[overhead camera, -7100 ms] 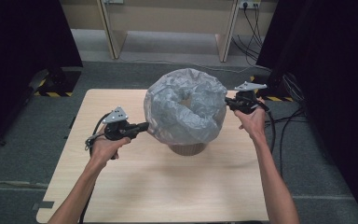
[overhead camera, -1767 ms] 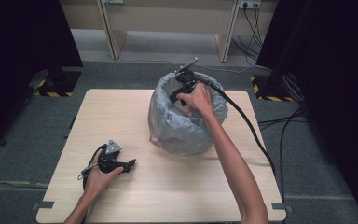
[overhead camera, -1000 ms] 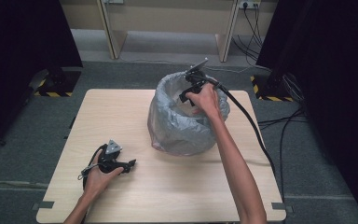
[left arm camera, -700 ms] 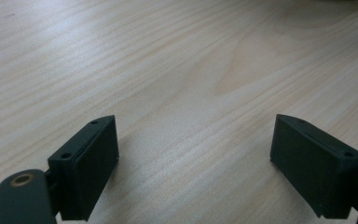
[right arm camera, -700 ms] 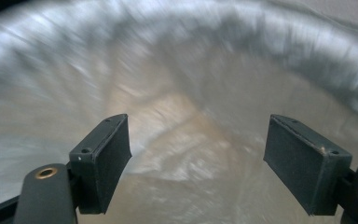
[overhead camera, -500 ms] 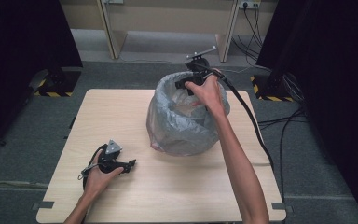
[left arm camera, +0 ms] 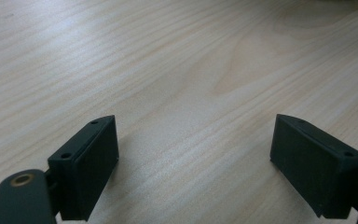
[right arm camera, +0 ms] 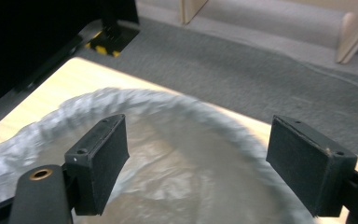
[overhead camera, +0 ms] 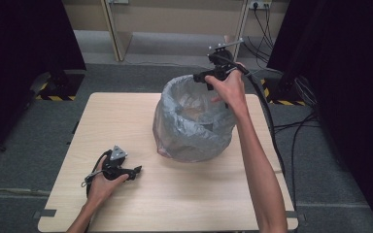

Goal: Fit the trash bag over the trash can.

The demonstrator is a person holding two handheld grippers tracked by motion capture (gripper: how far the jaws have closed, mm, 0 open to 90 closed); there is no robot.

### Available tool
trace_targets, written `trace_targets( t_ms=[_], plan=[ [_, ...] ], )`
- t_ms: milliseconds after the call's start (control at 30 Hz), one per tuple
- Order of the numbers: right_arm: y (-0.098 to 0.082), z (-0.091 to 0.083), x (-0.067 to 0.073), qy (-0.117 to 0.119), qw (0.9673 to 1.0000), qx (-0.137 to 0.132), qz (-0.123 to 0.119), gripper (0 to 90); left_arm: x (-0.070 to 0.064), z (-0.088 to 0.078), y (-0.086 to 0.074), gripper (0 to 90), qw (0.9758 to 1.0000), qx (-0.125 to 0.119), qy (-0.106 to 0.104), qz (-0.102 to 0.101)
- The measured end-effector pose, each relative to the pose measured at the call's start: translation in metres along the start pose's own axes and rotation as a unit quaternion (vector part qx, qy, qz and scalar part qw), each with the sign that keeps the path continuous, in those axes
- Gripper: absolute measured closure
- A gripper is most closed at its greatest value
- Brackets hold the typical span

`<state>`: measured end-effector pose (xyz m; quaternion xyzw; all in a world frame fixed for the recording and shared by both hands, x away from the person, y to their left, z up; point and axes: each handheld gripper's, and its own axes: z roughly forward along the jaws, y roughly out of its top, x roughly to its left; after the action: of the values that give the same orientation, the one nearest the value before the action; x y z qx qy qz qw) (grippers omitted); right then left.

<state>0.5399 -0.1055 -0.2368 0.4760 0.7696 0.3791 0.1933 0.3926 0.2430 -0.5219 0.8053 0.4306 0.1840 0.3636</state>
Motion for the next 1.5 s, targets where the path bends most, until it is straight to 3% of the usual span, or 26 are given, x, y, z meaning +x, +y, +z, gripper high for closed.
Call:
trace_targets(
  t_ms=[267,500,733,1067,1500],
  plan=[
    [-0.009,-0.017,-0.032,-0.016,0.9995,-0.026,0.01,19.9,0.0,0.0,0.0,14.3,1.0,0.0,-0.001,0.001],
    [-0.027,-0.027,-0.068,-0.02,0.9978,-0.047,0.043,18.8,0.0,0.0,0.0,14.2,1.0,0.0,-0.002,0.001],
    [-0.045,-0.031,-0.093,-0.028,0.9954,-0.07,0.059,16.4,0.0,0.0,0.0,14.2,1.0,0.0,-0.002,0.001],
    [-0.076,-0.024,-0.114,-0.039,0.9929,-0.094,0.062,14.9,0.0,0.0,0.0,14.1,1.0,0.0,-0.001,0.001],
    [-0.115,-0.011,-0.127,-0.042,0.993,-0.087,0.067,15.1,0.0,0.0,0.0,14.1,1.0,0.0,-0.002,0.001]
  ],
)
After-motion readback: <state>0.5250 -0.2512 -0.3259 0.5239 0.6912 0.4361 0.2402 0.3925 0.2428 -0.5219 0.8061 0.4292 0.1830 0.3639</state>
